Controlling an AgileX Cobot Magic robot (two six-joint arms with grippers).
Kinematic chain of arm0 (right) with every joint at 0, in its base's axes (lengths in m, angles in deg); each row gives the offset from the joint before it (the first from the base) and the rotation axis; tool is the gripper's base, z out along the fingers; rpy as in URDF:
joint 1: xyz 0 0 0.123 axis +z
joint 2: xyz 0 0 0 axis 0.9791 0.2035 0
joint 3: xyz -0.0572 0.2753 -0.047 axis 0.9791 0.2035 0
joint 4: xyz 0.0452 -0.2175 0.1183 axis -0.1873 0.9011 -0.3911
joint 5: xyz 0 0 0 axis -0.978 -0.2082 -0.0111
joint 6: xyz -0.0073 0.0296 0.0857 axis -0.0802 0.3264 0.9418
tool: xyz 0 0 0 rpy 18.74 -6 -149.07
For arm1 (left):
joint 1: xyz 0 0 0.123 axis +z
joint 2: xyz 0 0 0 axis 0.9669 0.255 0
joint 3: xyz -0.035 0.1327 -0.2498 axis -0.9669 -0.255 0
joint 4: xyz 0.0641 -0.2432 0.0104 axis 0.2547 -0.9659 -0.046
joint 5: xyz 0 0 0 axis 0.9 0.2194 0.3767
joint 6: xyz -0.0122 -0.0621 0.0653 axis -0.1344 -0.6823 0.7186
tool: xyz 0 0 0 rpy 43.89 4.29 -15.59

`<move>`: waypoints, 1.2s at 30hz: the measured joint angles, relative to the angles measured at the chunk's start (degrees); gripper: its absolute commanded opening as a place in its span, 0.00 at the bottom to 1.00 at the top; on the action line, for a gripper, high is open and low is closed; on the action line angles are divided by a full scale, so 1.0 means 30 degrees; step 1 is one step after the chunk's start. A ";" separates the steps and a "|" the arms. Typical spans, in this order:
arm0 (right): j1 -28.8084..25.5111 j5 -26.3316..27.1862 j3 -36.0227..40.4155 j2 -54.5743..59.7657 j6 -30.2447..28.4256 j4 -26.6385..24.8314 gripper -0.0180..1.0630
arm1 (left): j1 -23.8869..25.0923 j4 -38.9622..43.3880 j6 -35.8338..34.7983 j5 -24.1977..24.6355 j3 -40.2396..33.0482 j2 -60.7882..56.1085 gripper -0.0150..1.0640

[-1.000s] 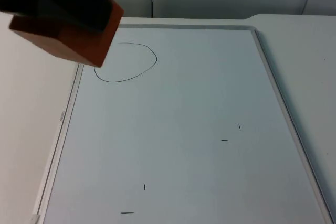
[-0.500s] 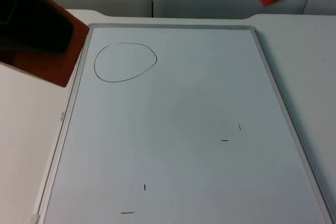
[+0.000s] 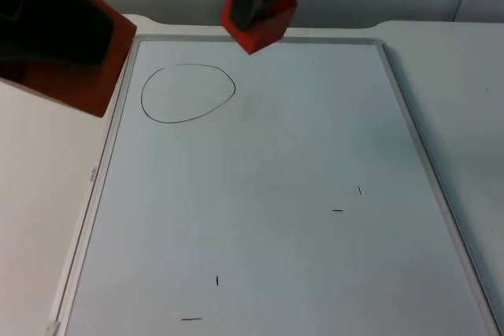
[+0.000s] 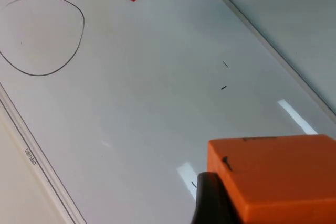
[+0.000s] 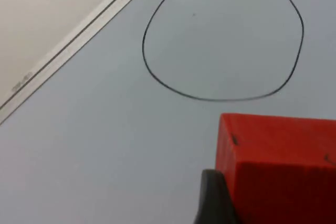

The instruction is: Pick up one cube with the left hand and another cube with the right hand. First place the cube in the right hand at the target position, then stack the cube in the left hand on top.

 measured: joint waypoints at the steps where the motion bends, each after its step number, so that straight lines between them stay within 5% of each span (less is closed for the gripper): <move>1: 0.0000 0.0000 0.0000 0.0000 0.0000 0.0000 0.01 | 0.0000 0.0000 0.0000 0.0000 0.0000 0.0000 0.19; 12: 0.1413 0.0349 -0.6361 0.6783 0.0521 0.1588 0.01 | 0.0000 0.0049 0.0000 0.0109 0.0000 0.0000 0.19; 25: 0.1566 0.3345 -0.6667 0.7797 0.1776 0.2431 0.01 | 0.0000 0.0049 0.0000 0.0229 0.0000 0.0000 0.19; 36: 0.1566 0.3955 -0.6784 0.8244 0.2594 0.2431 0.01 | 0.0000 0.0049 0.0000 0.0262 0.0000 0.0000 0.19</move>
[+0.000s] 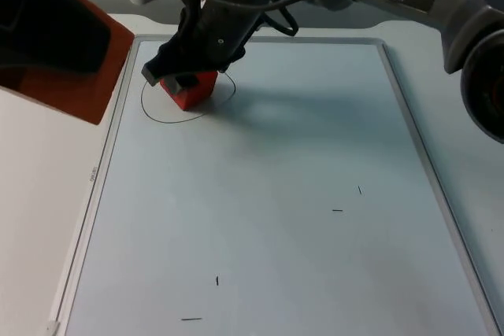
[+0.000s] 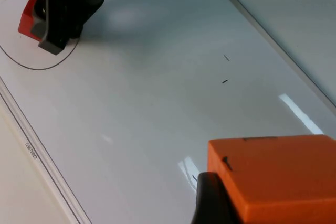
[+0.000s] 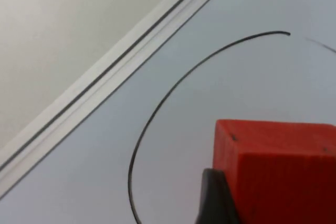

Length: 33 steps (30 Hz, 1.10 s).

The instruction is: Pick up one cube with the left hand and another cube with the right hand. First place the cube in the right hand at the target position, then stack the cube in the left hand on top.

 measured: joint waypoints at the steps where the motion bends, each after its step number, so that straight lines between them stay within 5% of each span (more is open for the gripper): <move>1: 0.0000 0.0000 0.0000 0.0028 0.0014 0.0000 0.01 | 0.0000 0.0000 0.0000 0.0000 0.0000 0.0000 0.19; 12: 0.0000 0.0000 0.0000 0.0028 0.0089 0.0000 0.03 | 0.0000 0.0000 0.0313 0.0000 0.0000 0.0000 0.19; 17: 0.0000 0.0000 0.0000 0.0028 0.0103 0.0000 0.26 | 0.0000 0.0000 0.0347 0.0000 0.0000 0.0000 0.19; 21: 0.0000 0.0000 0.0000 0.0028 0.0103 0.0000 0.56 | 0.0000 0.0000 0.0347 0.0000 0.0000 0.0000 0.19; 33: 0.0000 0.0208 0.0000 0.0204 0.0103 0.0000 0.60 | 0.0000 0.0000 0.0499 0.0162 0.0000 0.0000 0.19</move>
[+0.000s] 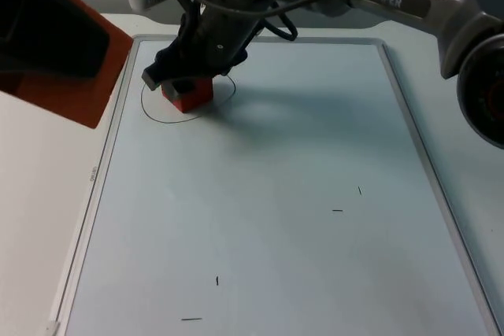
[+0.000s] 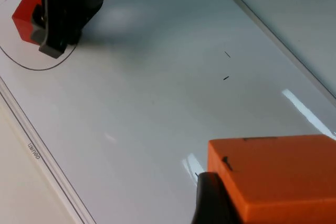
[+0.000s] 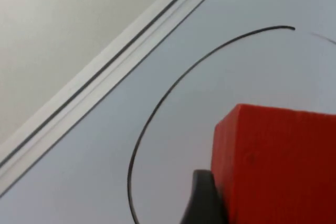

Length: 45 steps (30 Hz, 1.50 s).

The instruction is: Pick up one cube with the left hand and another cube with the right hand. First place the cube in the right hand at the target position, then stack the cube in the left hand on top.

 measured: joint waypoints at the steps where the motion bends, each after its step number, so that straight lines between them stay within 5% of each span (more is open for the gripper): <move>1: 0.0000 0.0085 0.0000 0.0000 0.0000 0.0000 0.62 | 0.0000 0.0000 0.0000 0.0000 0.0000 0.0000 0.19; 4: 0.0000 0.0087 0.0000 0.0000 0.0000 0.0000 0.70 | 0.0000 0.0020 0.0000 0.0000 0.0000 0.0000 0.19; 19: 0.0000 -0.2564 0.0000 -0.4684 -0.0777 -0.0646 0.71 | 0.0000 0.0262 0.0000 -0.0132 0.0000 0.0000 0.19; 23: 0.0000 -0.4478 0.0000 -0.8336 -0.1977 -0.1291 0.71 | 0.0000 0.0764 0.0000 -0.1347 0.0000 0.0000 0.19; 31: -0.0560 -0.5434 0.0000 -1.3797 -0.3122 -0.1965 0.71 | 0.0000 0.1836 0.0000 -0.3857 0.0120 0.1223 0.19; 39: -0.2070 -0.7166 -0.0046 -1.8522 -0.5174 -0.4967 0.71 | 0.0000 0.3433 0.0000 -0.4203 0.2827 0.5686 0.19; 45: -0.3282 -0.7571 -0.0044 -2.0696 -0.5415 -0.5371 0.71 | 0.0148 0.3904 0.0929 -0.4203 0.4980 0.8598 0.19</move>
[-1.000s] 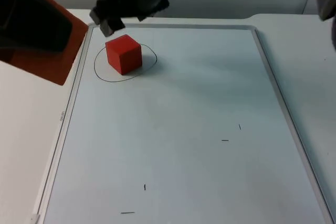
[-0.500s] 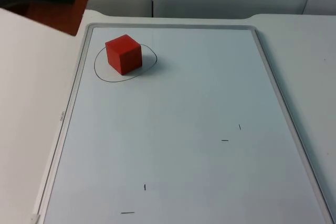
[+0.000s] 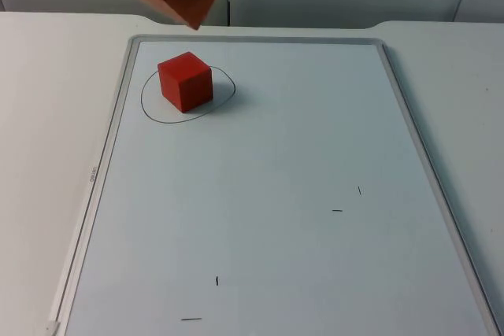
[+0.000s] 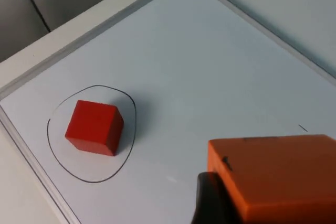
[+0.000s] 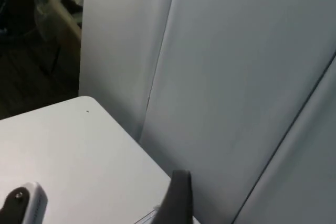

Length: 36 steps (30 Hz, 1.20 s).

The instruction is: Pick up one cube with the left hand and another cube with the right hand. First place the cube in the right hand at the target position, then stack the cube in the left hand on top.

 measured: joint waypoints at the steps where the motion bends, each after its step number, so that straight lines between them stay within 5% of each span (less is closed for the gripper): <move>1: -0.0140 -0.0039 0.0000 -0.0169 0.0000 0.0000 0.71 | 0.0143 0.0000 0.0329 0.0041 0.0394 0.0622 0.19; 5: -0.0175 -0.0119 0.0000 -0.0417 0.0000 -0.0126 0.71 | 0.0694 -0.0036 0.1327 0.0441 0.2057 0.2634 0.18; 8: -0.0175 -0.0149 0.0000 -0.0451 0.0000 -0.0424 0.71 | 0.1339 -0.0702 0.2539 0.1471 0.3699 0.4266 0.05; 12: -0.0175 -0.0230 0.0000 -0.0451 0.0000 -0.0505 0.71 | 0.2685 -0.3177 0.6004 0.4058 0.7849 0.7468 0.01; 17: -0.0175 -0.0260 0.0000 -0.0451 0.0000 -0.0548 0.71 | 0.3977 -0.4550 0.7544 0.6740 1.2178 1.0603 0.01; 26: -0.0175 -0.0260 0.0000 -0.0451 0.0000 -0.0548 0.71 | 0.5831 -0.4927 0.7893 1.0833 1.8112 1.5993 0.01; 36: -0.0175 -0.0260 0.0000 -0.0210 0.0000 -0.0548 0.71 | 0.6087 -0.4884 0.7893 1.1804 2.1006 1.8551 0.01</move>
